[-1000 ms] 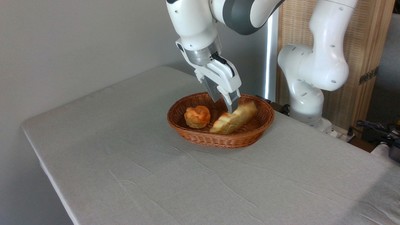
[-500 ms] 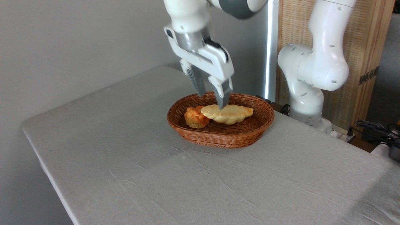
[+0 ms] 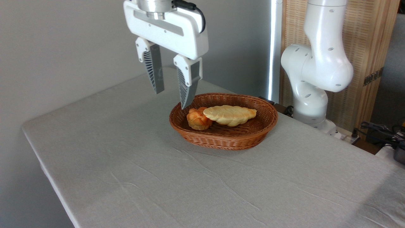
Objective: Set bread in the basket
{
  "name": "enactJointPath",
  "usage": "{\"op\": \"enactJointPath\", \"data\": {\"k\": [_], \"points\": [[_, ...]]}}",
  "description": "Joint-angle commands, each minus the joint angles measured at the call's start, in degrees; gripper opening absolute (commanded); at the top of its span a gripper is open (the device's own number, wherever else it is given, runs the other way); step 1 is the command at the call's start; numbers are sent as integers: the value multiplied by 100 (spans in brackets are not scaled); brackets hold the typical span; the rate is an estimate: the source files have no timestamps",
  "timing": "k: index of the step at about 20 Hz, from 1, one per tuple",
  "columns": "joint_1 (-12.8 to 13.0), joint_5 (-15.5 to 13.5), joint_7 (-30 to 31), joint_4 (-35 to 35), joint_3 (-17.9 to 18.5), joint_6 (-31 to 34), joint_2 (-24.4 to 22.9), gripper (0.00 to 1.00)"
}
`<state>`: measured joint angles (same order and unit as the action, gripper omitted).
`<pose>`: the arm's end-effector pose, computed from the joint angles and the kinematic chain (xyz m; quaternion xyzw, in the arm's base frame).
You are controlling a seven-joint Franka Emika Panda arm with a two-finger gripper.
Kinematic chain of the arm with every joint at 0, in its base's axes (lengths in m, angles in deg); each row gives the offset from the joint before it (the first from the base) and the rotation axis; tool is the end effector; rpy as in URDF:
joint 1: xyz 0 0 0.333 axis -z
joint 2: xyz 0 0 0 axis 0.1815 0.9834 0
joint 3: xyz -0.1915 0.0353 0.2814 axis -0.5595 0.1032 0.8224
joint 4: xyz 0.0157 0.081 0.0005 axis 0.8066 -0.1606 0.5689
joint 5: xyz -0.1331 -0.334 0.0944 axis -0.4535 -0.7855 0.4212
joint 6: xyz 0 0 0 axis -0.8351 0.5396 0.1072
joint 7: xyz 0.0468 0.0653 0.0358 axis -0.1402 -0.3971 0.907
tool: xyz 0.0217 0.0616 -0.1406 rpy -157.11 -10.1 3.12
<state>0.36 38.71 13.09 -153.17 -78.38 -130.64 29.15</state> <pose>0.5010 -0.0126 0.6179 0.9446 -0.3208 0.0296 0.0633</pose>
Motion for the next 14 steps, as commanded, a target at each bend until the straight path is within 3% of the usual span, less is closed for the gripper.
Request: {"op": "enactJointPath", "data": {"k": [1, 5, 7, 10, 14], "points": [[26, -54, 46, 373, 3, -168, 333, 100], [35, -10, -6, 347, -76, -398, 342, 100], [17, 86, -173, 321, -304, -451, 403, 100], [-9, 664, -174, 294, -646, -477, 491, 100], [-369, 842, 116, 286, -972, -451, 509, 100]]}}
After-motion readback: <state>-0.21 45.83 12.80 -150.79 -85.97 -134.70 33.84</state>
